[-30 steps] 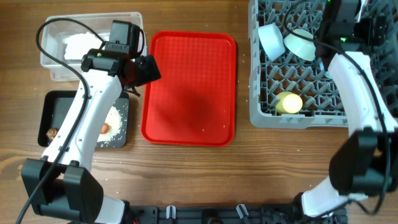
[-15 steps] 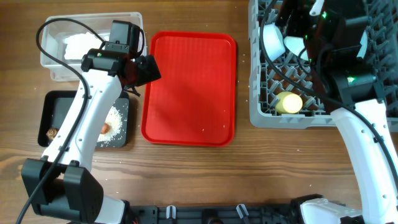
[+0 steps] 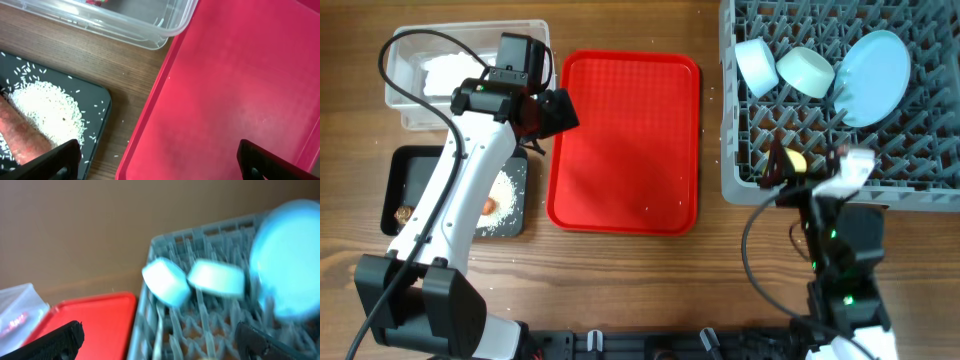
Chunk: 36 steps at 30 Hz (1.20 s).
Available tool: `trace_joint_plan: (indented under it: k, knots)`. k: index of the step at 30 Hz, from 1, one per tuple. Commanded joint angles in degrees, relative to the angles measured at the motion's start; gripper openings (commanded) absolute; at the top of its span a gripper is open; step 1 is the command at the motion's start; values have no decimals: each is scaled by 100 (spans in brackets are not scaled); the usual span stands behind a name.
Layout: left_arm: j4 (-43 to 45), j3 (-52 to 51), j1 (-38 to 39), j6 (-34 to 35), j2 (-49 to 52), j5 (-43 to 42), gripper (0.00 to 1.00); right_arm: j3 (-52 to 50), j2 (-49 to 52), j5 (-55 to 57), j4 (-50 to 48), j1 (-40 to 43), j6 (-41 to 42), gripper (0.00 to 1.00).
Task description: Sort waste into correct bins and load items into the dishwasher rack
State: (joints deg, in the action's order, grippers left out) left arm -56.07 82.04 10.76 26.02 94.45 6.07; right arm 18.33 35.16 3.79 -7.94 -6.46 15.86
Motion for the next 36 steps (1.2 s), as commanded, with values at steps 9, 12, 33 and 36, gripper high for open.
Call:
trace_joint_plan:
  k: [9,12,33,36]
  knots:
    - [15,35,11,28,7,-24,100,-1803,-2815,-798,562,181,-232,100]
    - [15,35,11,28,7,-24,100,-1803,-3171,-817,780,181,-177,100]
    - [-323,35,4,-9,22,-20,100,-1803,-3495,-817,778,181,-179,100]
    - [400,-153,52,-452,-11,-26,100,-1803,-3495,-817,778,181,-179,100]
